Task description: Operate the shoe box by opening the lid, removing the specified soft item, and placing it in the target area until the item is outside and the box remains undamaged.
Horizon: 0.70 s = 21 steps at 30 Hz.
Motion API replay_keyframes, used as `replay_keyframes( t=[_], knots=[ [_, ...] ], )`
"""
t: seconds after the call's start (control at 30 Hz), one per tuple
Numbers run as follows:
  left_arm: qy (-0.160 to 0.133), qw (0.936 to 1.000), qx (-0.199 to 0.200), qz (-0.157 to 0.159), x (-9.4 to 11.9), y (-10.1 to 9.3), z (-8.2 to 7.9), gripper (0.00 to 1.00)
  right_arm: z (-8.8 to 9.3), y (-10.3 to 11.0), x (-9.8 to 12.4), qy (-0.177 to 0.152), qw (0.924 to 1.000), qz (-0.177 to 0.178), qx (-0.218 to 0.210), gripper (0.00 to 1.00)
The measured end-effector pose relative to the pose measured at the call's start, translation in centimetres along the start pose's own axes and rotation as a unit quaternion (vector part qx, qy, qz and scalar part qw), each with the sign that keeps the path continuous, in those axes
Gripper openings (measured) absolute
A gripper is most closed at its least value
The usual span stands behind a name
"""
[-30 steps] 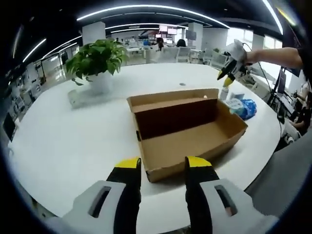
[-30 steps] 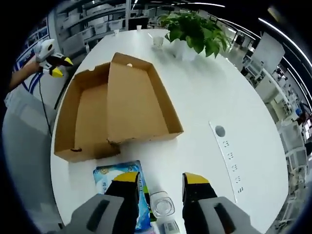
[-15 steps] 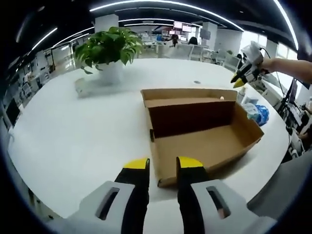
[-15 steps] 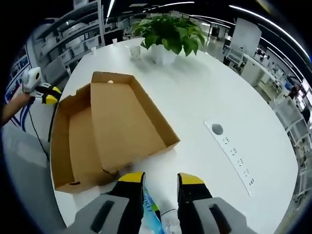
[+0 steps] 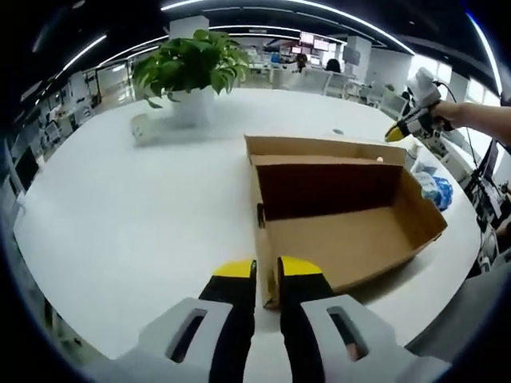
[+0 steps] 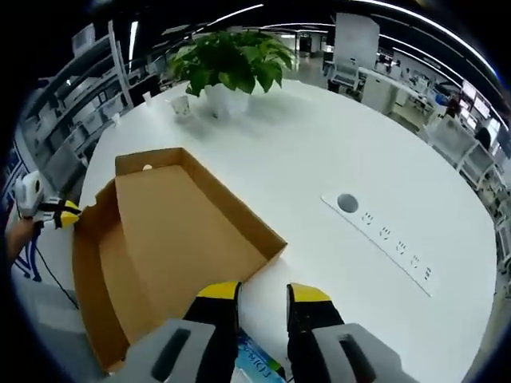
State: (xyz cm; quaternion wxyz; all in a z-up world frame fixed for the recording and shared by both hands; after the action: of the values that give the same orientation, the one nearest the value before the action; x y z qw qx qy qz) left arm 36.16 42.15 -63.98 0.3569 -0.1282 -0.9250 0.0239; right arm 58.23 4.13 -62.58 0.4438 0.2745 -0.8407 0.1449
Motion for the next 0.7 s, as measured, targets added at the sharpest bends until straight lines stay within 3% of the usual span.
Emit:
replay_keyframes(
  t=[0.33,0.7],
  knots=[
    [-0.003,0.9997,0.024,-0.011,-0.3,-0.1,0.4,0.02,-0.1,0.4,-1.3,0.014,0.9973,0.011,-0.072,0.15],
    [-0.001,0.9994,0.029,-0.015,-0.6,0.1,0.5,0.01,0.2,0.9,-2.7,0.023,0.9945,0.013,-0.102,0.14]
  ],
)
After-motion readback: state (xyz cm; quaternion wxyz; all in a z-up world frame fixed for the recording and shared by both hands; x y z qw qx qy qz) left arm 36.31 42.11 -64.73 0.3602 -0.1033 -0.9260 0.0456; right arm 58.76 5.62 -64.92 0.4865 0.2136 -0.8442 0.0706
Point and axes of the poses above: the point that each gripper's makers call its tool centre point, and the gripper's own axes: x roughly backward along the fingers, y roughly to its left, z roughly out of its underside, the point moved 9 cm from there along x, roughly backward along the fingers, and after that the axes turned 5 degrees about z, right-handed, at the moved point
